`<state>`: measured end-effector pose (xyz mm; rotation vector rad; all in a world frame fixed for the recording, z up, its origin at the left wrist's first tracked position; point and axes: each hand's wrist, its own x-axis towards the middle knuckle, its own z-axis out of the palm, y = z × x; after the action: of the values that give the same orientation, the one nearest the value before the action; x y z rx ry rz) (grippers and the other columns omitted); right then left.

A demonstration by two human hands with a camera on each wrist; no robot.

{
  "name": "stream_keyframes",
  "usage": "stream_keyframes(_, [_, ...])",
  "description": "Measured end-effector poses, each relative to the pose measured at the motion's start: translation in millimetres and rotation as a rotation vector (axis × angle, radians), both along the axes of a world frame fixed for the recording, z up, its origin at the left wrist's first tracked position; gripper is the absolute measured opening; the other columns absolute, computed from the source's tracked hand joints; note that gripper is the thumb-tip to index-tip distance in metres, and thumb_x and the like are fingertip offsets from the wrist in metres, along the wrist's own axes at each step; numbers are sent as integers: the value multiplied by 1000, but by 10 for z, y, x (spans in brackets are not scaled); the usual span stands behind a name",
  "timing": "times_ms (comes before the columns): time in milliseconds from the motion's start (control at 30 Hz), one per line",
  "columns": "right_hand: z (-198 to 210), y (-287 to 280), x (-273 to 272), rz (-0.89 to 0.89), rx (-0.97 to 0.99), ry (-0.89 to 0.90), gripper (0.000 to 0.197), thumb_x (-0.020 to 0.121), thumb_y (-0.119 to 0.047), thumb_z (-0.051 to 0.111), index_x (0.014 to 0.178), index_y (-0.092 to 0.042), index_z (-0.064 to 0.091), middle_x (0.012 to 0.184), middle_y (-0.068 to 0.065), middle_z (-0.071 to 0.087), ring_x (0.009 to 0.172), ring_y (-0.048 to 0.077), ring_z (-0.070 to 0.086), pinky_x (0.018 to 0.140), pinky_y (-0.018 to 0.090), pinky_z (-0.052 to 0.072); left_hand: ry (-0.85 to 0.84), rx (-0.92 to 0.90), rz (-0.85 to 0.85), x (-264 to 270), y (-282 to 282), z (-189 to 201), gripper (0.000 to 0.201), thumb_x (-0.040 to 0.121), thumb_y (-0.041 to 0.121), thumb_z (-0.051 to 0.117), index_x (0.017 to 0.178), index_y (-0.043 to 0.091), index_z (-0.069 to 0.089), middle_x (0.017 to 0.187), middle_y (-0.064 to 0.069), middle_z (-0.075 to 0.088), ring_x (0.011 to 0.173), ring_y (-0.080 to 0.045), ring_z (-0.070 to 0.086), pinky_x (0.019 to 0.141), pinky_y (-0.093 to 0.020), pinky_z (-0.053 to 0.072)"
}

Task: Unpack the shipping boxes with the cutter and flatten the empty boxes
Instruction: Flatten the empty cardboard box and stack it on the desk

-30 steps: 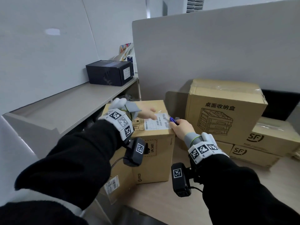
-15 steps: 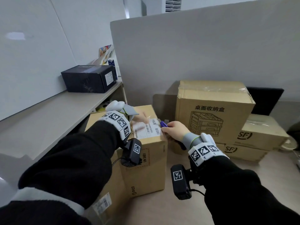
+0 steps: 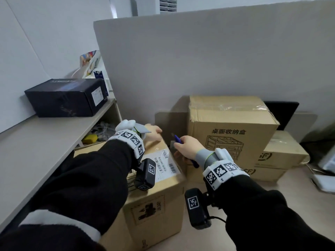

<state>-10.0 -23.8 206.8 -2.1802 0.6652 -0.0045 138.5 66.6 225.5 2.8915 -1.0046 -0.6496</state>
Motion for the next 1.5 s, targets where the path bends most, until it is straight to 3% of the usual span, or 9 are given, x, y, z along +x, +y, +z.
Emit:
stream_keyframes(167, [17,26,165,9,-31,138,25,99,-25,35,100,-6,51,96,12,57,79,26,55,64,28,41,86,-126,92,105,-23,-170,66,91,38,54,150,26,25,148,-8,39,136,-27,34,109,-32,28])
stream_keyframes(333, [61,64,180,112,-165,188,49,98,-20,34,147,-16,29,137,12,49,108,29,58,85,33,51,101,-172,176,126,-49,-224,72,89,42,55,151,23,23,147,-16,32,133,-32,35,99,-33,32])
stream_keyframes(433, [96,81,162,168,-183,161,38,95,-16,33,130,-19,48,119,11,58,97,33,64,80,44,57,107,-201,158,101,-59,-198,64,91,42,57,146,20,32,142,-15,38,112,-27,47,82,-26,33])
stream_keyframes(600, [136,105,185,215,-241,170,23,92,-10,31,95,-16,53,92,8,62,62,20,61,66,39,56,99,-216,146,38,-29,-142,51,92,42,55,136,18,46,135,-13,45,78,-17,46,78,-26,33])
stream_keyframes(700, [156,118,210,231,-301,195,28,94,-12,32,106,-16,56,104,9,62,80,26,63,74,39,56,79,-216,143,12,-30,-123,49,92,43,55,134,18,48,134,-13,47,63,-9,39,75,-26,32])
stream_keyframes(900, [177,123,188,233,-281,198,23,93,-10,31,81,-17,49,87,9,60,53,23,56,39,24,42,81,-176,155,38,-30,-159,57,90,50,54,139,23,41,137,-11,43,91,-20,43,77,-27,31])
stream_keyframes(1033, [192,157,203,239,-276,223,23,92,-8,30,87,-15,51,86,10,64,55,22,62,58,36,54,85,-175,166,73,-41,-189,58,90,51,54,139,23,40,137,-12,42,94,-22,41,79,-30,32])
stream_keyframes(1200, [246,202,205,245,-279,300,21,93,-3,33,94,-6,54,72,15,67,40,26,55,33,21,38,92,-175,188,103,-51,-258,64,89,53,54,142,24,35,140,-13,39,117,-28,44,81,-32,32])
stream_keyframes(1500, [237,257,215,206,-246,292,28,91,-3,28,95,-6,56,73,13,65,52,29,66,36,24,43,76,-185,188,117,-58,-289,55,89,51,56,135,23,44,136,-13,43,121,-29,44,83,-34,30])
